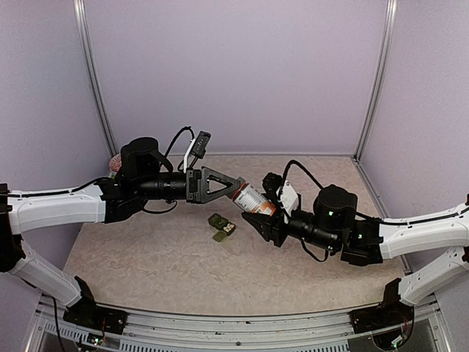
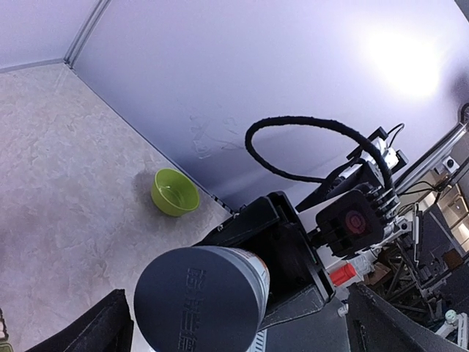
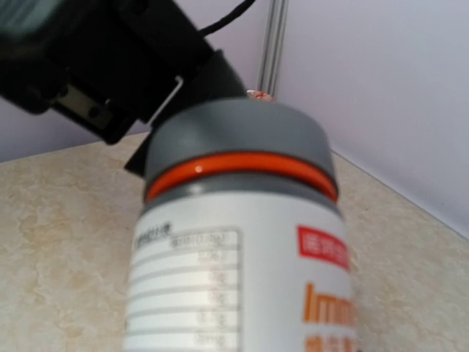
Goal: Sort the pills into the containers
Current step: Screw the lid of the pill bottle onto the pill bottle.
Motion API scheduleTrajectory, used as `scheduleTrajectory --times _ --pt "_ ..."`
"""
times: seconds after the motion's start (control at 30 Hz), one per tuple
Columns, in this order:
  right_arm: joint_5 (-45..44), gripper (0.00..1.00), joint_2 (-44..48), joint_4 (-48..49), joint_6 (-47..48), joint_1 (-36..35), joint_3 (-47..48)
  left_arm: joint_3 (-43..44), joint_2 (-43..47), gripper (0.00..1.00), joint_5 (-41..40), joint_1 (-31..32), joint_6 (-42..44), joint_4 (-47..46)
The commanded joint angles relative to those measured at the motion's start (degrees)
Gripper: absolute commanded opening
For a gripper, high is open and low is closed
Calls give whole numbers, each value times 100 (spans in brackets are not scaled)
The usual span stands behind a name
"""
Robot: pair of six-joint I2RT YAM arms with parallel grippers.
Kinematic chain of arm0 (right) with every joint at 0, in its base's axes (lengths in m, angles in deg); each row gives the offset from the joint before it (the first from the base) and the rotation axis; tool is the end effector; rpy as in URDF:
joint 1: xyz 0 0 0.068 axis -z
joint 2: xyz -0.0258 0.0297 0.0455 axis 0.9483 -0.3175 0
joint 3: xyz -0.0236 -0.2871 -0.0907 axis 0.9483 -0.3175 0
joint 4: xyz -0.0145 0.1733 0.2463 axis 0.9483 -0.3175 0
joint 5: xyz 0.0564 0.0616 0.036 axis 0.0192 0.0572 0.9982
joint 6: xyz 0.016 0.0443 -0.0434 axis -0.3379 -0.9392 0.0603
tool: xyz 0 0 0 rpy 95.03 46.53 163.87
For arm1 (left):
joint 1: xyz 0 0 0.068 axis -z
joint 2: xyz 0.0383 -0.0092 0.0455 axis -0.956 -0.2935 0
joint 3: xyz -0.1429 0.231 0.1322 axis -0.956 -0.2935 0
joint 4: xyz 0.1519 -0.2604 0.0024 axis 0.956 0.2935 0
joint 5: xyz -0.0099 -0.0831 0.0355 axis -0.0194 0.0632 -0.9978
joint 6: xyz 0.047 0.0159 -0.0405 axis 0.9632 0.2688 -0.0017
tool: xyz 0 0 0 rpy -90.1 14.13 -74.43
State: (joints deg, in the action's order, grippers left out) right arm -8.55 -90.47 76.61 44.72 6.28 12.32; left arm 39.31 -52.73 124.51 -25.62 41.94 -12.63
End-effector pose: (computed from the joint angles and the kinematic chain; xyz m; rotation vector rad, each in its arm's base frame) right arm 0.1452 0.2941 0.2776 -0.8200 1.4950 0.7006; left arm 0.2267 -0.2888 0.3277 0.7016 1.7825 -1.5840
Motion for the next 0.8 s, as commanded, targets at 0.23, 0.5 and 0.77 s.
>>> scheduleTrajectory --times 0.23,0.5,0.77 --pt "-432 6 -325 255 41 17 392 -29 -137 99 77 -11 -105 -333" --pt "-246 5 -903 -7 101 -99 704 -71 -44 99 23 -24 -61 -384" --pt "-55 4 -1418 -238 94 -268 963 -91 92 99 -100 -45 34 -330"
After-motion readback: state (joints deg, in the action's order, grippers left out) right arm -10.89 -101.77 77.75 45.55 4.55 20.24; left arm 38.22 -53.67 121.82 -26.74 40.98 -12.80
